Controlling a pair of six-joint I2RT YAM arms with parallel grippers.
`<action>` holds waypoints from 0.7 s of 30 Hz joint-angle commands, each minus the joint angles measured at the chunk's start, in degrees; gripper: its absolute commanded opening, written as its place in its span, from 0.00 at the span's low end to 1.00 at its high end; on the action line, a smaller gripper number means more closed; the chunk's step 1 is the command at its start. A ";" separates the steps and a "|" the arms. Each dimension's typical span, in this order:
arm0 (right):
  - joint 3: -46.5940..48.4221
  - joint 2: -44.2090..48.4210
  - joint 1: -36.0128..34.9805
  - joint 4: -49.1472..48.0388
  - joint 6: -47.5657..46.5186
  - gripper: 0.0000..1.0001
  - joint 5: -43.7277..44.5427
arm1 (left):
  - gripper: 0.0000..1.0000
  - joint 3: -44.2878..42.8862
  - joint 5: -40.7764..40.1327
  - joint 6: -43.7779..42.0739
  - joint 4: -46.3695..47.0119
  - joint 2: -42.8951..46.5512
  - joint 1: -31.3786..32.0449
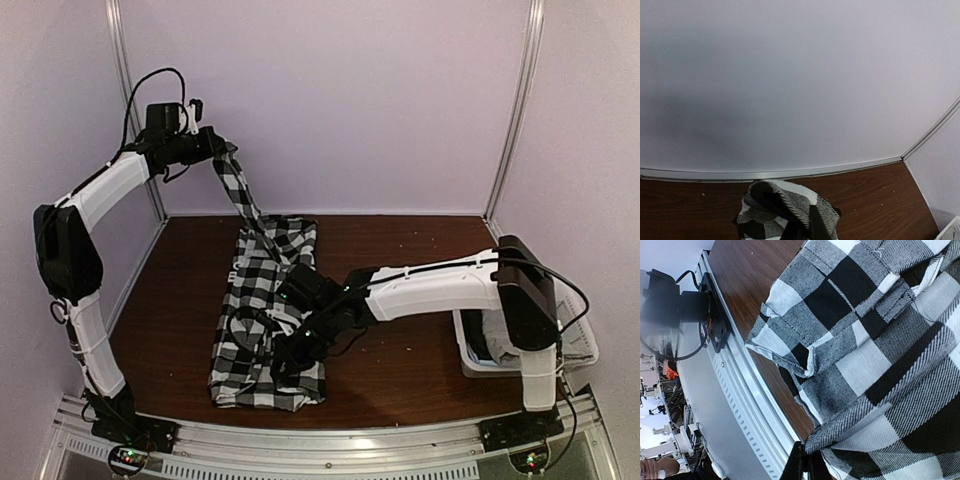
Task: Fold and stack the long sleeve shirts
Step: Fold the 1/3-folded shirt at the center of the board.
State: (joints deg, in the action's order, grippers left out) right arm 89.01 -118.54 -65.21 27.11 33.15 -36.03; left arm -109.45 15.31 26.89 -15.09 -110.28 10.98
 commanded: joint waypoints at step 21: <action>3.67 -4.72 0.32 -3.91 -1.34 0.22 -4.39 | 0.04 -0.38 -0.10 -0.87 1.73 -0.47 -1.31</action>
State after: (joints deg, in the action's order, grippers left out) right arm 90.94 -123.04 -65.21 24.67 33.06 -39.27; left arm -110.48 15.29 26.87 -15.09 -110.32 10.13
